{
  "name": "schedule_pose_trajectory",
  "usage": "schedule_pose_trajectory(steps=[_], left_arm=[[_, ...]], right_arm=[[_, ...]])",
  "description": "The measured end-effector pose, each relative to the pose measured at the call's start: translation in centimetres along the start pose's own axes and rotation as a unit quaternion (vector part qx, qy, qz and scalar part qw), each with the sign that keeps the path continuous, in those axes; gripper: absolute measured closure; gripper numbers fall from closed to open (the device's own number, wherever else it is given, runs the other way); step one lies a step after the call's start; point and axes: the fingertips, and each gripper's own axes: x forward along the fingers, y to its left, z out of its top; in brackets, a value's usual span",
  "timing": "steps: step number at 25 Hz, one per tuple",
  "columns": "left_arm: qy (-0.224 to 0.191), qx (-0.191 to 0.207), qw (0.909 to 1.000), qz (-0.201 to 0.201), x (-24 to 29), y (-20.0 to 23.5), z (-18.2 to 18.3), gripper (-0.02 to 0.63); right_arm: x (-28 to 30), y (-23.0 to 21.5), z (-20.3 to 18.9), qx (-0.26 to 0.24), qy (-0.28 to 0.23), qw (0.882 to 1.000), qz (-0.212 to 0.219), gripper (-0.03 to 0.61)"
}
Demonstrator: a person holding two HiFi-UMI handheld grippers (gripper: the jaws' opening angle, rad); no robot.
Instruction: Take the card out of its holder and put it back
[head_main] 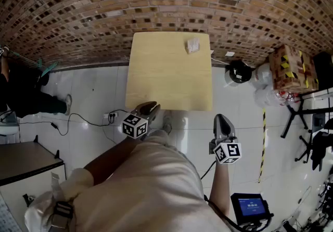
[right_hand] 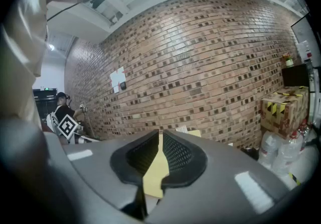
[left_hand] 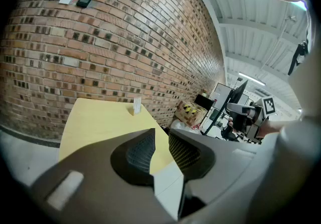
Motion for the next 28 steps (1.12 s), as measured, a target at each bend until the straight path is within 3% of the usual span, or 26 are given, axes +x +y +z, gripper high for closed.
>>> schedule_pose_trajectory(steps=[10,22,28], left_arm=[[0.000,0.011,0.9999,-0.006,5.4,6.9,5.8,0.511],[0.022,0.017,0.9994,-0.022,10.5,11.3,8.1,0.503],[0.026,0.017,0.9994,-0.018,12.1,11.9,8.6,0.503]], right_arm=[[10.6,-1.6,2.9,-0.015,0.015,1.000,0.003,0.557],[18.1,-5.3,5.3,-0.027,0.020,0.999,-0.016,0.557],[20.2,-7.1,6.6,-0.046,0.026,0.999,-0.003,0.557]])
